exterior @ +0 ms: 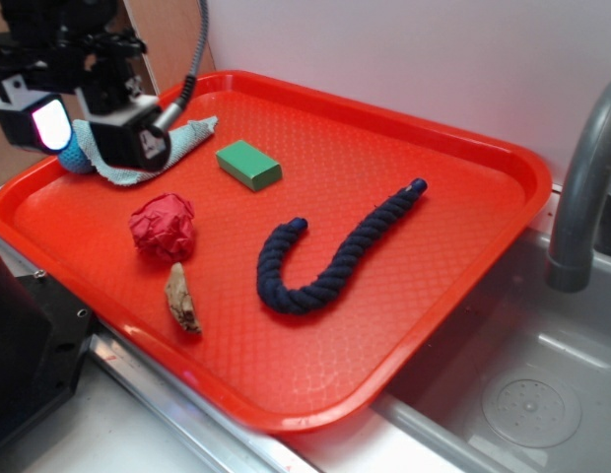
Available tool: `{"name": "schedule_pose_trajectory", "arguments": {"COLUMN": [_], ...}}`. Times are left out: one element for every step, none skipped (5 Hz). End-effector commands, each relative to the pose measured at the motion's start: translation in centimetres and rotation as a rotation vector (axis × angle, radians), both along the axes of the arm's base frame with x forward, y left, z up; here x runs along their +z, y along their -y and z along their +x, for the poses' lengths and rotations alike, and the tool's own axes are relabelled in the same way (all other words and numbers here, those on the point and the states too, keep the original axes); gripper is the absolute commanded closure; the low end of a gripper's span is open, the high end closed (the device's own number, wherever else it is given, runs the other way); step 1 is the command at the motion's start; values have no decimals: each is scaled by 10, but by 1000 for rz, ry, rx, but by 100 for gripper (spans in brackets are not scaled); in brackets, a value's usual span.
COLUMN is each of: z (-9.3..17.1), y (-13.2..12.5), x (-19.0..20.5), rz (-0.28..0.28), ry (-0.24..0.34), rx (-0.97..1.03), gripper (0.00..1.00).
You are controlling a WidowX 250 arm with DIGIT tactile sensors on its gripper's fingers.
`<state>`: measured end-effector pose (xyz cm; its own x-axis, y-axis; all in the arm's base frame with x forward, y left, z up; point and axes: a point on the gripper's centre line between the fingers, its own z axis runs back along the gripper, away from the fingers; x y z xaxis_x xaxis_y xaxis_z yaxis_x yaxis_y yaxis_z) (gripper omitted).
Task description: Grab the wood chip.
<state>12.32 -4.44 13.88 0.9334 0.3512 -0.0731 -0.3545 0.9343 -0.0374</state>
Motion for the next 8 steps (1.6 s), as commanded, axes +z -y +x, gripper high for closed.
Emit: {"name": "schedule_pose_trajectory", "arguments": {"z": [2, 10, 16, 20, 17, 7, 7, 13], "y": [1, 4, 6, 5, 10, 20, 24, 21], "x": [4, -29, -45, -67, -89, -102, -117, -132], "rz": [-6, 19, 55, 72, 41, 16, 27, 10], "ry": [19, -14, -14, -45, -119, -181, -206, -213], "rx": [-2, -6, -18, -25, -29, -45, -69, -98], "gripper": [0, 0, 0, 0, 0, 0, 0, 9]}}
